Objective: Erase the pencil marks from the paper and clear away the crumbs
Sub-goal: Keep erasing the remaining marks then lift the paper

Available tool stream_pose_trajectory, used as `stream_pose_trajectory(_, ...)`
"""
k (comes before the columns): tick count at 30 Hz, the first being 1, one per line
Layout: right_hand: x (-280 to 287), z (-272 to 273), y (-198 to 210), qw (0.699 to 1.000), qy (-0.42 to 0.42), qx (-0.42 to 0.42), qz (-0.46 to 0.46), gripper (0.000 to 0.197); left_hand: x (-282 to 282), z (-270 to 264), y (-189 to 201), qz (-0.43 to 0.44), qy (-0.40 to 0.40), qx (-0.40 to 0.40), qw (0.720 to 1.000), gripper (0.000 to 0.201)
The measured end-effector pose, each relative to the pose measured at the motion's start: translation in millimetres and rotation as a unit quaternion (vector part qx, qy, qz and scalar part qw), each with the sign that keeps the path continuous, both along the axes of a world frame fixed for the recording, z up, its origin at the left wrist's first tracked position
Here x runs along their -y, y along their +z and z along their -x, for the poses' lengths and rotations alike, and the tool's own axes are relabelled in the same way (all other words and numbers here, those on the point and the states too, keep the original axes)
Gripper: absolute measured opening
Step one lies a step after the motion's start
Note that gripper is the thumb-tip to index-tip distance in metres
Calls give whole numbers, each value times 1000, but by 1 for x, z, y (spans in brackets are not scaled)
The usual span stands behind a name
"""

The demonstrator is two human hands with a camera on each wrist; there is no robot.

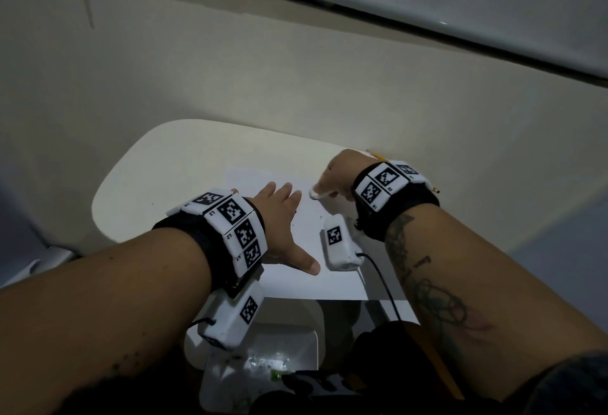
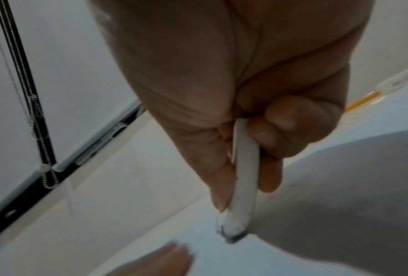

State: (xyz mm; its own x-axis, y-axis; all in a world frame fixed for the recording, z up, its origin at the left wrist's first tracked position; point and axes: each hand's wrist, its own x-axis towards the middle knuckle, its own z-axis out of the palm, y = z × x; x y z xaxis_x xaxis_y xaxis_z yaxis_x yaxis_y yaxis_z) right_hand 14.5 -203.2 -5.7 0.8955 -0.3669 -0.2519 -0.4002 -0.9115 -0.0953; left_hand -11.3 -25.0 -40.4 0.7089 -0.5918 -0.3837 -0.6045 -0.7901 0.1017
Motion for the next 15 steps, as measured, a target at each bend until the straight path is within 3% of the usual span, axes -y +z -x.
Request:
stream_pose_trajectory(2, 42, -9, -22, 998, -50, 21, 12, 56, 0, 0, 0, -2, 1, -2, 1000, 138)
stream_pose_trajectory(4, 77, -18, -34, 999, -47, 11, 14, 58, 0, 0, 1, -1, 1, 0, 1000, 137)
stream_pose_trajectory(6, 61, 10, -11, 999, -37, 2, -20, 36, -1, 0, 2, -1, 1, 2, 1000, 137)
stream_pose_trajectory(9, 36, 47, 4, 987, -56, 96, -115, 13, 0, 3, 6, -7, 0, 4, 1000, 135)
stream_pose_trajectory(12, 33, 68, -8, 987, -45, 129, -80, 20, 2, 6, 11, -4, 4, 11, 1000, 132)
stream_pose_trajectory(15, 28, 80, -4, 985, -21, 129, -116, 16, 4, 6, 12, 0, 8, 11, 1000, 130)
